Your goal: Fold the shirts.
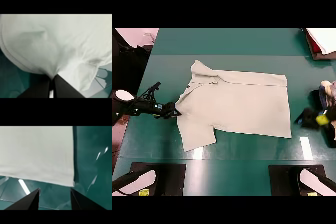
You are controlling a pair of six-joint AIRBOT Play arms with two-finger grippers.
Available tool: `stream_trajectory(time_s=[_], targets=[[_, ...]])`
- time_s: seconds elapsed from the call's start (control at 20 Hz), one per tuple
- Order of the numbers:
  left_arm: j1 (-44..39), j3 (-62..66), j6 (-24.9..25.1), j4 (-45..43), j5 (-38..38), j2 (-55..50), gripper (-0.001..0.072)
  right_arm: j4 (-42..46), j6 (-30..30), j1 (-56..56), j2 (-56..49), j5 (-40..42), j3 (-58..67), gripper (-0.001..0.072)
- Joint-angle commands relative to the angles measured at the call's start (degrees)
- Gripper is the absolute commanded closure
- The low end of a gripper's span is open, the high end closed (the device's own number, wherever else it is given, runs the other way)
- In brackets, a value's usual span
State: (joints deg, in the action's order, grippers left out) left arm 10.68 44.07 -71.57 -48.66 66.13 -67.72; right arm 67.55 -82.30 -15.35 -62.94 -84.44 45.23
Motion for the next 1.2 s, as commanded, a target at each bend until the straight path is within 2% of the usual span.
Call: stream_trajectory(time_s=[0.0, 0.2, 0.35, 0.45, 0.5, 0.6, 0.75, 0.85, 1.15], targets=[[0.1, 0.7, 0.1, 2.0, 0.5, 0.0, 0.0679, -0.9, 1.0, -2.8, 4.0, 9.9, -17.1, 0.0260], [0.1, 0.7, 0.1, 2.0, 1.0, 0.1, 0.0679, -8.1, 4.3, -5.9, 4.3, 14.7, -19.8, 0.0262], [0.1, 0.7, 0.0, 2.0, 1.0, 0.0, 0.0679, -8.0, 4.4, -6.3, 4.3, 15.7, -19.8, 0.0308], [0.1, 0.7, 0.1, 2.0, 1.0, 0.0, 0.0679, -8.0, 4.4, -6.3, 4.3, 16.5, -19.8, 0.0413], [0.1, 0.7, 0.1, 2.0, 1.0, 0.0, 0.0679, -8.0, 4.4, -6.3, 4.3, 17.0, -19.8, 0.0432], [0.1, 0.7, 0.1, 2.0, 0.9, 0.1, 0.0680, -8.1, 4.4, -6.3, 4.4, 16.9, -19.8, 0.0697], [0.1, 5.5, 0.0, 1.5, 1.8, 0.4, 0.0681, -8.1, 4.4, -5.2, 7.3, 14.8, -15.0, 0.0696], [0.1, 13.2, -0.9, 1.6, 2.6, 2.9, 0.0681, -8.2, 4.3, -2.9, 11.6, 14.8, -8.0, 0.0697], [0.1, 49.3, -2.2, 1.6, 3.3, 13.4, 0.0680, -10.9, 4.2, 4.2, 22.7, 24.3, 25.2, 0.0697]])
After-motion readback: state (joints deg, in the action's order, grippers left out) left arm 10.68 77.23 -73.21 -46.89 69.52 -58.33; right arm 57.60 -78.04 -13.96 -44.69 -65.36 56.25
